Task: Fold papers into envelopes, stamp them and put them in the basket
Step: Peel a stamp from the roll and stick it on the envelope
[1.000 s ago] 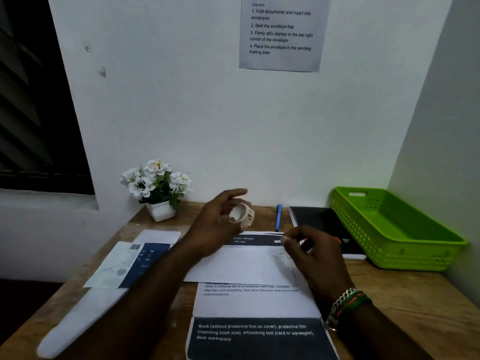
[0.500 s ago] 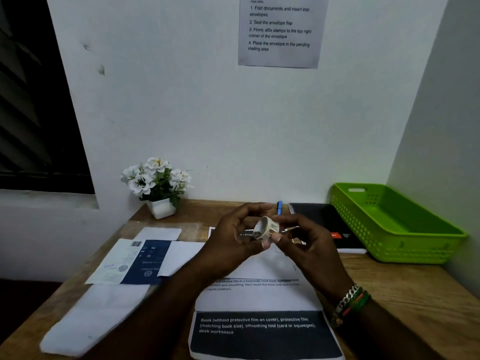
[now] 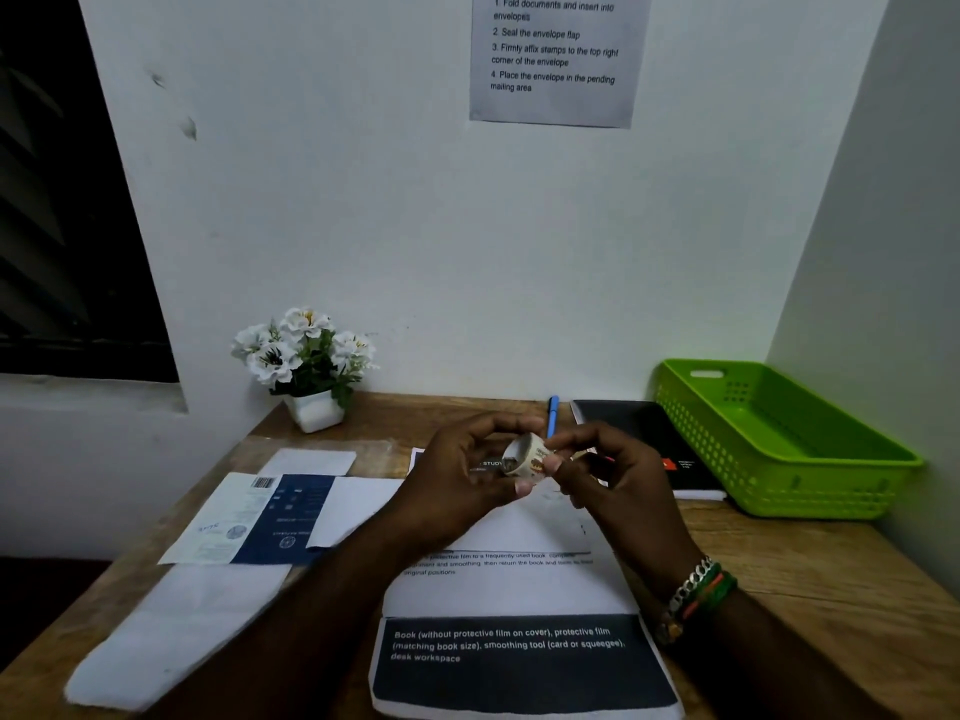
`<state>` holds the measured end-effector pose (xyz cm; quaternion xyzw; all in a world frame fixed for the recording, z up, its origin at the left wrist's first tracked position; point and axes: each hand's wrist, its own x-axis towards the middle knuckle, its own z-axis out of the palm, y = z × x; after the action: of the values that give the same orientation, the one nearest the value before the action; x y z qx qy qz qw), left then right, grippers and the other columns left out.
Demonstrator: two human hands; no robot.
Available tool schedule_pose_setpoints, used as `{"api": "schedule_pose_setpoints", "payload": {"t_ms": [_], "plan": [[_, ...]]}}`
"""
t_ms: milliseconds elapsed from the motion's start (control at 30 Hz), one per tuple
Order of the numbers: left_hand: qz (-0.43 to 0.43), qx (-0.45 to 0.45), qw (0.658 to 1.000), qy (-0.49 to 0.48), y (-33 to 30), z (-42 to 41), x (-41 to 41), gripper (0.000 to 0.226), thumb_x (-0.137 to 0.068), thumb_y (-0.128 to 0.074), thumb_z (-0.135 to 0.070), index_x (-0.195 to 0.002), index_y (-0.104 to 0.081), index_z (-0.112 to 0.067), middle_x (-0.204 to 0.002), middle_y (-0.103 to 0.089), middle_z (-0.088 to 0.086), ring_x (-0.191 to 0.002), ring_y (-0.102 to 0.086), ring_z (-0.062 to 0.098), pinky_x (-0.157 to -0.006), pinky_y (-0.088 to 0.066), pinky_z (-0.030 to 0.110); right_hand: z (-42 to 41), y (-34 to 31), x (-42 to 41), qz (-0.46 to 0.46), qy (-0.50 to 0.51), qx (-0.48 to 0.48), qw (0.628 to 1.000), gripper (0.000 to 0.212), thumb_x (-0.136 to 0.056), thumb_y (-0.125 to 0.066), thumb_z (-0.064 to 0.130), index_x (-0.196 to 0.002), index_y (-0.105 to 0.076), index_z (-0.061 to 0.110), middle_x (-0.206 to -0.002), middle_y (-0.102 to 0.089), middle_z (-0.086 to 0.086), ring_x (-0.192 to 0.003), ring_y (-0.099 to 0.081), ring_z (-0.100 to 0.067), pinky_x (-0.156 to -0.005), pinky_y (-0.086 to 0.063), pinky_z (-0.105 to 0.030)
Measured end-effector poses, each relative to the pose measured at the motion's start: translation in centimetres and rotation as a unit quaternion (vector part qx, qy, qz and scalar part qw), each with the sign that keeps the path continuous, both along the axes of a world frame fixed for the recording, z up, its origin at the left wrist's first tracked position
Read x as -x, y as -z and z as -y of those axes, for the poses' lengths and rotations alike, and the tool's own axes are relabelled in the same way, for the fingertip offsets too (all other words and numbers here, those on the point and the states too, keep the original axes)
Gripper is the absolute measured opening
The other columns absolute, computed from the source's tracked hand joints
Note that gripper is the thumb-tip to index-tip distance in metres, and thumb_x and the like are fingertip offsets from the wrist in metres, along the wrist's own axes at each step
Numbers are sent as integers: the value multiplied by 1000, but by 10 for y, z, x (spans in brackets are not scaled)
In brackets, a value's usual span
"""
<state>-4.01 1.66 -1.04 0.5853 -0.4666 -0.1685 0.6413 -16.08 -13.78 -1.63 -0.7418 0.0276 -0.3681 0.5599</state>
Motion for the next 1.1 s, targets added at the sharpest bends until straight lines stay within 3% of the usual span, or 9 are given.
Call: {"api": "schedule_pose_setpoints", "payload": {"t_ms": [200,300,467,633,933,1100], "plan": [[-9,29,999,21,-1,0,1,63,-81,-72,20,-129,-64,-19,-134,-67,-1,-129,-63,18,-94,-56,31,0,0,0,-10,11,12,1000,15,-82,-81,7,-92,-75,17,-76,-71,14,-66,-64,-11,-61,-51,-26],[-24,40,999,27,-2,-1,5,66,-80,-80,12,-133,-61,-21,-135,-66,-1,-127,-64,20,-93,-56,31,-2,-1,1,-10,15,18,1000,15,-82,-82,7,-91,-75,16,-79,-73,9,-69,-66,-15,-64,-55,-33],[-45,49,998,5,-4,1,8,62,-79,-82,8,-131,-61,-20,-123,-70,-9,-118,-69,15,-87,-57,24,-3,-1,3,-9,8,33,999,18,-81,-82,4,-93,-74,14,-84,-74,1,-68,-65,-11,-62,-54,-32],[-48,52,998,-6,-3,1,7,62,-76,-85,6,-128,-63,-22,-122,-65,3,-114,-71,19,-89,-57,29,-4,0,3,-6,5,42,999,19,-81,-81,2,-94,-74,14,-83,-74,0,-67,-63,-9,-60,-52,-30],[-20,48,999,-13,-3,0,5,65,-75,-87,2,-130,-63,-22,-124,-69,3,-119,-68,20,-92,-58,31,-5,-2,4,13,-11,37,999,26,-78,-84,4,-97,-70,16,-87,-72,-8,-66,-60,-14,-54,-50,-25],[-22,43,999,-17,-3,0,3,63,-74,-88,0,-128,-64,-24,-121,-70,3,-112,-71,22,-90,-57,30,-4,0,4,5,15,82,997,21,-78,-84,3,-91,-74,17,-80,-72,6,-60,-59,-7,-53,-47,-25]]}}
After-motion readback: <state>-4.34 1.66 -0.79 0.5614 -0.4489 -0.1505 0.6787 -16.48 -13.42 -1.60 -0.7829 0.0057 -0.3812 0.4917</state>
